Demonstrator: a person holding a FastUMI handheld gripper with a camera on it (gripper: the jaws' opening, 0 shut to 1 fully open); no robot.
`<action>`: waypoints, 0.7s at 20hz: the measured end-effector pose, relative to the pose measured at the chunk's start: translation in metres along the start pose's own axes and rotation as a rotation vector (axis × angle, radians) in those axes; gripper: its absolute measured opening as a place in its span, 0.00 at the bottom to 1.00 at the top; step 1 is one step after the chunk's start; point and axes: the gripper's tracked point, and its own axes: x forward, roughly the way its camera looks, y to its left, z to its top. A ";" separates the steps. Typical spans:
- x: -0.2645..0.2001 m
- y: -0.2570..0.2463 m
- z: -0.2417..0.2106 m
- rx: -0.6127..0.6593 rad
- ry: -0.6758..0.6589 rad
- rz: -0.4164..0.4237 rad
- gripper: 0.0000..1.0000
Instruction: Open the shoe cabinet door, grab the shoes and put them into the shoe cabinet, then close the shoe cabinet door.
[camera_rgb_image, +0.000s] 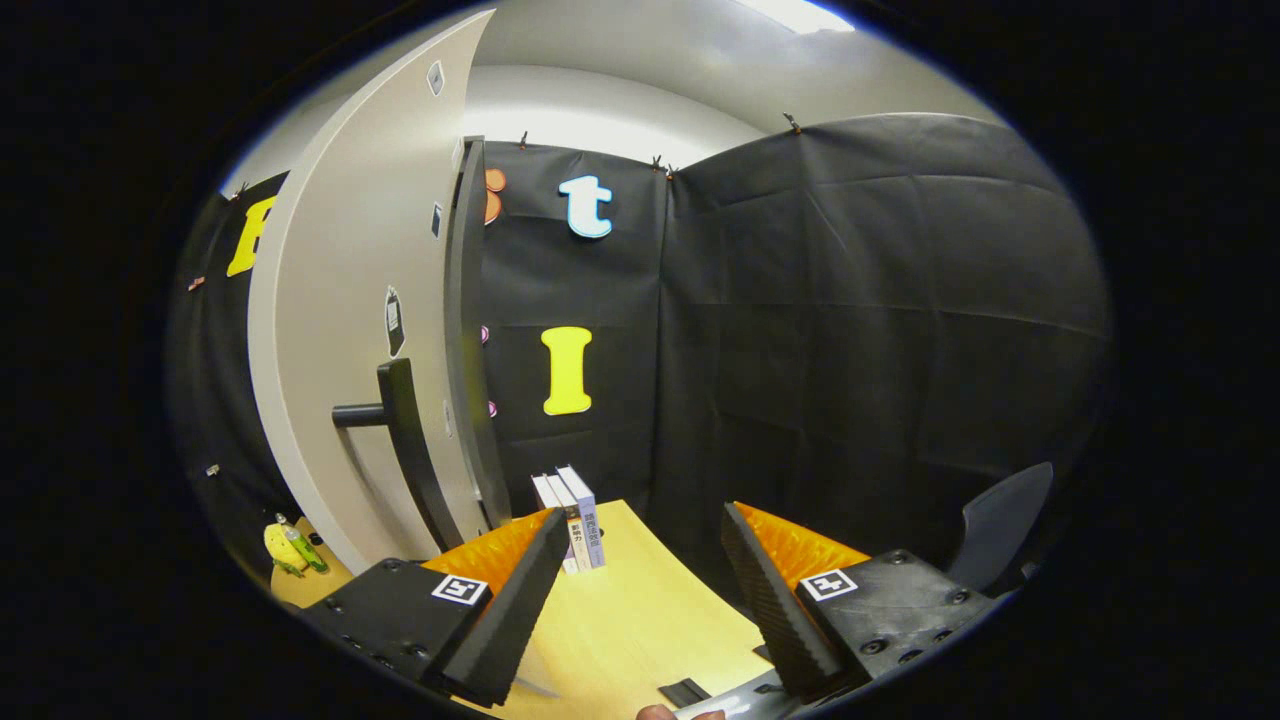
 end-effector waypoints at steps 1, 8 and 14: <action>0.001 0.013 -0.003 0.004 0.008 0.021 0.97; -0.003 0.023 -0.008 0.055 0.021 0.013 0.95; -0.016 0.053 -0.015 0.059 0.026 0.036 0.97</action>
